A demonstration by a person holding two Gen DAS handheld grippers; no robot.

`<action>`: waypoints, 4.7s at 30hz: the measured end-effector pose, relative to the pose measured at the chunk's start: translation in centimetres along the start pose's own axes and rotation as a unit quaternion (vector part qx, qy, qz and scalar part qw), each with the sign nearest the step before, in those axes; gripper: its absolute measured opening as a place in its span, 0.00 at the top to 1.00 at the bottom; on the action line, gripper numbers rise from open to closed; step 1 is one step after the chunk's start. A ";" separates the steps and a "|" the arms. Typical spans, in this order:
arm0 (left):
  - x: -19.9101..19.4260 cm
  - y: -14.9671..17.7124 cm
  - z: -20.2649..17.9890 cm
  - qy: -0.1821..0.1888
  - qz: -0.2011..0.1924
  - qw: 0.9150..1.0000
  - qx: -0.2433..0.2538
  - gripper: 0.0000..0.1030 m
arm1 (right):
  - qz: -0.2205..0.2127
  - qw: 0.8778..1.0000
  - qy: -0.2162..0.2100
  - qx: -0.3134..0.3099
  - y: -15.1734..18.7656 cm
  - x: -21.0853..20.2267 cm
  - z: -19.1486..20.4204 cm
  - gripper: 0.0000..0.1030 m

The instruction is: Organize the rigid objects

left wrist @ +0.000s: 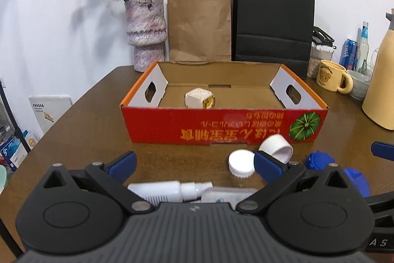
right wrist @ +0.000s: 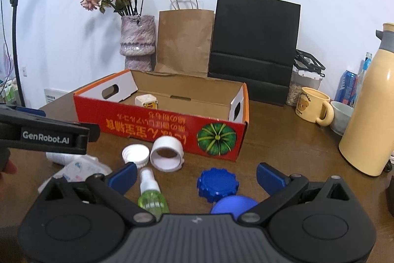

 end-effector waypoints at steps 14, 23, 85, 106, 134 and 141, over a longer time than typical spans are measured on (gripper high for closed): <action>-0.3 3.2 -0.1 0.002 0.029 1.000 0.006 0.00 | 0.013 1.000 -0.010 -0.012 2.5 -1.1 0.4 0.00; 0.2 4.7 -0.4 0.009 0.044 0.999 0.011 0.00 | 0.024 1.000 -0.012 -0.013 4.0 -1.1 0.5 0.00; -0.2 4.1 3.7 0.035 0.006 0.999 -0.010 0.35 | 0.048 0.996 -0.069 -0.010 4.2 1.3 4.6 0.64; -0.6 3.7 3.3 0.035 -0.003 0.999 -0.001 0.35 | 0.001 0.998 -0.061 -0.006 2.8 -0.1 5.1 0.71; -0.3 -2.8 0.5 0.046 -0.042 0.998 0.008 0.35 | -0.052 0.998 -0.037 0.009 -3.5 0.9 2.1 0.71; 0.8 -4.4 -0.4 0.049 -0.048 0.998 0.007 0.35 | -0.060 0.998 -0.033 0.017 -4.7 2.0 1.3 0.71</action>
Point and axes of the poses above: each gripper's, at about its wrist camera, not at the fingertips, and x roughly the way its jaws point, z to its left, y to its underside, the point moved 8 cm from there along x, roughly the way its jaws point, and after that the axes turned 12 degrees about -x, right-handed, at the moved point
